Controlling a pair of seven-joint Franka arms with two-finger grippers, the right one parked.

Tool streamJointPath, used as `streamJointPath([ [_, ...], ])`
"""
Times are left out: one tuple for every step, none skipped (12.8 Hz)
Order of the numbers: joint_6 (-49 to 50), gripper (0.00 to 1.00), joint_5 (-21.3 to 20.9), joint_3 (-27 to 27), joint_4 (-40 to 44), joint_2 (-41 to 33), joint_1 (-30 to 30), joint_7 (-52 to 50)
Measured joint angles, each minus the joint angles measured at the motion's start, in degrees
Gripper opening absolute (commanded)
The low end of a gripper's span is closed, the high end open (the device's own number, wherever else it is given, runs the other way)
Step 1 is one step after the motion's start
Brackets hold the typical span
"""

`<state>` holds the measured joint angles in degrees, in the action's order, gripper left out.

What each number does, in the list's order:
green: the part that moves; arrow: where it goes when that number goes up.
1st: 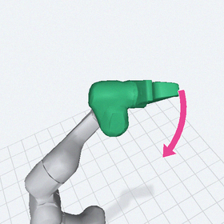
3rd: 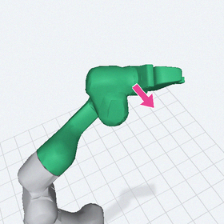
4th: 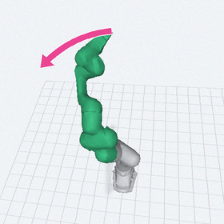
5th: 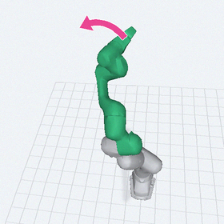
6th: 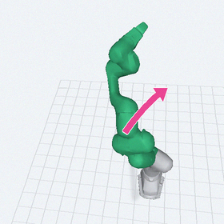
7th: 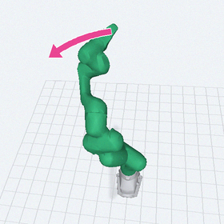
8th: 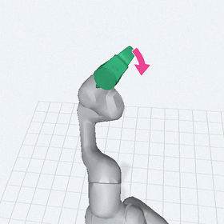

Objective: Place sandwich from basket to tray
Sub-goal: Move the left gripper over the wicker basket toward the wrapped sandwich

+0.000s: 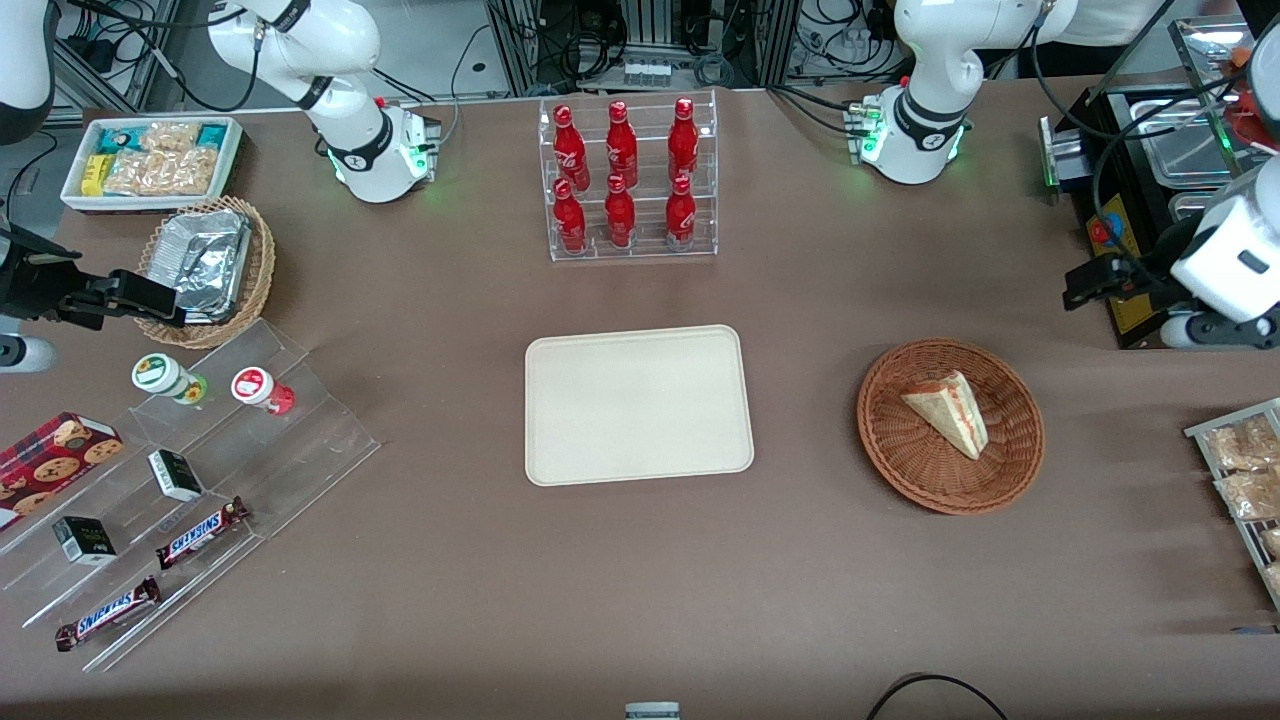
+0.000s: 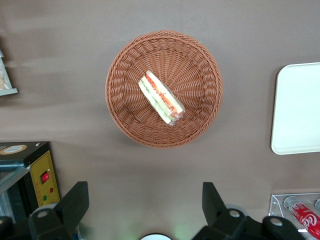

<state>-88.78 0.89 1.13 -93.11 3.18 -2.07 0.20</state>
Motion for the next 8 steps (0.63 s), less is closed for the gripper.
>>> streamJointPath([
  [-1.9,1.0,0.0,0.0,-1.8,0.2,0.0,0.0],
  [-4.0,1.0,0.0,0.0,-3.8,0.4,0.0,0.0],
  [-6.0,1.0,0.0,-0.1,-5.6,0.6,0.0,0.0],
  [-8.5,1.0,0.0,-0.1,-7.8,0.8,-0.1,-0.2],
  [-11.8,1.0,0.0,-0.1,-10.2,1.1,-0.1,-0.7],
  [-15.3,1.0,0.0,-0.2,-12.7,1.5,-0.1,-1.2],
  [-18.3,1.0,0.0,-0.2,-14.8,2.0,-0.1,-1.9],
  [-20.4,1.0,0.0,-0.2,-16.4,2.6,-0.1,-2.9],
])
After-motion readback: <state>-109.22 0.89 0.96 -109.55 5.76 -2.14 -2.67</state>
